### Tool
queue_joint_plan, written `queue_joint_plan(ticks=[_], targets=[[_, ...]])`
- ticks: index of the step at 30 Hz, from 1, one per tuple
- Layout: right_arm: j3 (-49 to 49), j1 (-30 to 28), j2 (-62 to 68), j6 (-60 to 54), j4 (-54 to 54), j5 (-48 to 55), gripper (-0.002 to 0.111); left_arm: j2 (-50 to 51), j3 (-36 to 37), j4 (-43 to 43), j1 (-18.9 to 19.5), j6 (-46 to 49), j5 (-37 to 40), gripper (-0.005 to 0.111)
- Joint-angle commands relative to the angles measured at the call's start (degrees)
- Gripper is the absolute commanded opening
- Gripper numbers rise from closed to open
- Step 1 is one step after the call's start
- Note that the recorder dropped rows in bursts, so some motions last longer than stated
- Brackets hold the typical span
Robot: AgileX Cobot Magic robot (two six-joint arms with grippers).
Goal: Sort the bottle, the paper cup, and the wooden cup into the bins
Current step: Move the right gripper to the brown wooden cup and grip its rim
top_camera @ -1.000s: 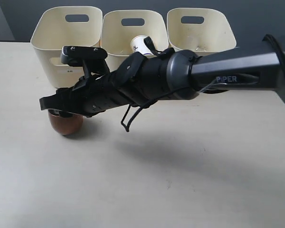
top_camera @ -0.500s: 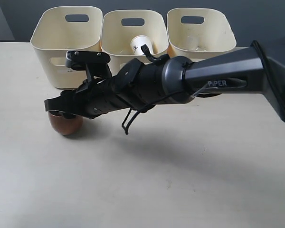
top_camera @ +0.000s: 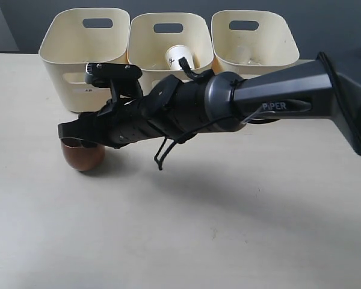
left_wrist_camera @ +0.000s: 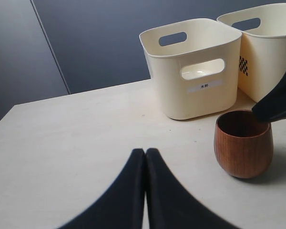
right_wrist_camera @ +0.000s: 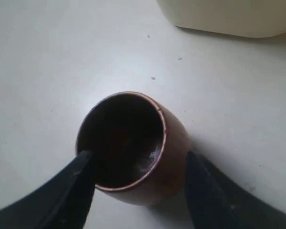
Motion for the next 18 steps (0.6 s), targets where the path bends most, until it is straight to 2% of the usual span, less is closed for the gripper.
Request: queue_joint_plan(ticks=[1,18], targets=[[-0.4,-0.1,-0.1,0.1,0.8,-1.5,0.054,-0.3,0.1,0.2,-0.2,-0.1,0.0,0.0],[-2.3,-0.1,3.0,0.1,2.7,-1.4,0.054,-0.3,0.1,0.2,-0.2,-0.1,0.0,0.0]])
